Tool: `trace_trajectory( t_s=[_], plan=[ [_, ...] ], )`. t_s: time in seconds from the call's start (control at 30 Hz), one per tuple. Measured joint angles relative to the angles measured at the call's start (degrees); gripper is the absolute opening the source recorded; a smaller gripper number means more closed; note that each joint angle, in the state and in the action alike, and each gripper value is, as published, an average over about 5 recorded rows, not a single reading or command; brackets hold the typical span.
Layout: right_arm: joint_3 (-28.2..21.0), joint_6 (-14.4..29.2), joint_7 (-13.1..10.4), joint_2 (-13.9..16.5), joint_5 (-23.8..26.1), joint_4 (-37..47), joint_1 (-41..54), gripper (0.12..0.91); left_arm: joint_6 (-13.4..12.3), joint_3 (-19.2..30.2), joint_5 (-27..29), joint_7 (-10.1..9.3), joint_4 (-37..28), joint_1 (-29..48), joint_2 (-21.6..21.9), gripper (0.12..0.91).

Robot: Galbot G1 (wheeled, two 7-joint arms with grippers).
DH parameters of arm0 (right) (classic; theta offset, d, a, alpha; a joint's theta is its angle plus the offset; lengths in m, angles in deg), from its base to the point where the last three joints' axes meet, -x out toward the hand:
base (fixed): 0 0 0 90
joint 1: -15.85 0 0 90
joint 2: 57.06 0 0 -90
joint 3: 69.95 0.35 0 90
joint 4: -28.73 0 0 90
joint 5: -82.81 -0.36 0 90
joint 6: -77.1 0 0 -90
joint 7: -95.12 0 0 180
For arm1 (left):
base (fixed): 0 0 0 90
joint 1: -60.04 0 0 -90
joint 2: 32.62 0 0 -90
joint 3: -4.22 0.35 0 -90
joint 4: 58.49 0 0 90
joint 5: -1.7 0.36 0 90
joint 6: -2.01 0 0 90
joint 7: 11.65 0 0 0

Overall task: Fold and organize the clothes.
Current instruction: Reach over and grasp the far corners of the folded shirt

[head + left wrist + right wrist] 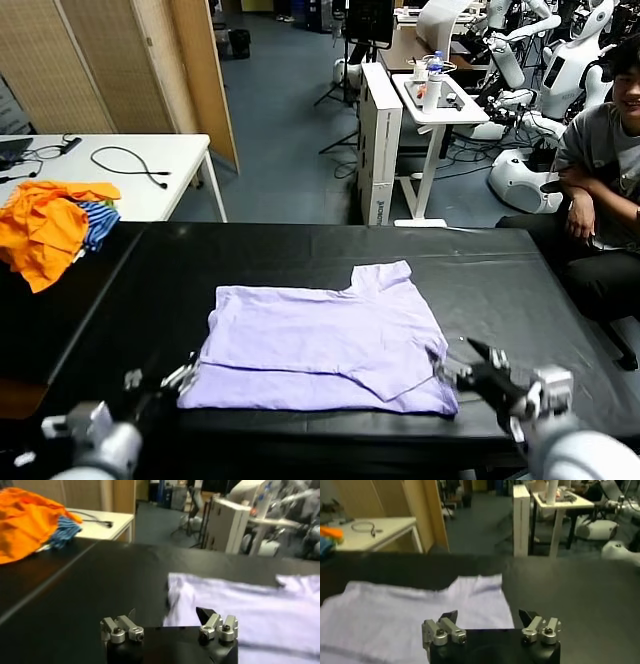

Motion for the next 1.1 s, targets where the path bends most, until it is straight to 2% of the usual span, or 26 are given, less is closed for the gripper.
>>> trace_trajectory(
  t_s=[0.2,0.33,0.57,0.8,1.1],
  plan=[
    [-6.43,0.07,0.3,0.23,-0.48,7.73,8.59,0.907,1.37,3.37,-5.02,-0.2,-7.83,11.28,4.29,0.907],
    [-10.76,0.07,0.52,-0.15,-0.94,12.66,13.8,0.907,2.68,6.22,-7.7,0.96,-13.6,18.13,6.91,0.907],
    [-16.53,0.21,0.68,-2.21,0.16,20.58,21.2,0.907,3.87,11.74,-8.26,2.11,-22.57,26.82,10.44,0.907],
    [-19.47,0.29,1.41,-4.11,1.66,26.28,25.07,0.907,4.08,16.02,-8.36,3.2,-28.73,31.75,11.37,0.907],
    [-21.12,1.49,2.82,-4.83,2.38,30.44,27.29,0.907,4.25,17.76,-8.97,4.61,-32.5,33.08,11.6,0.907]
  ],
)
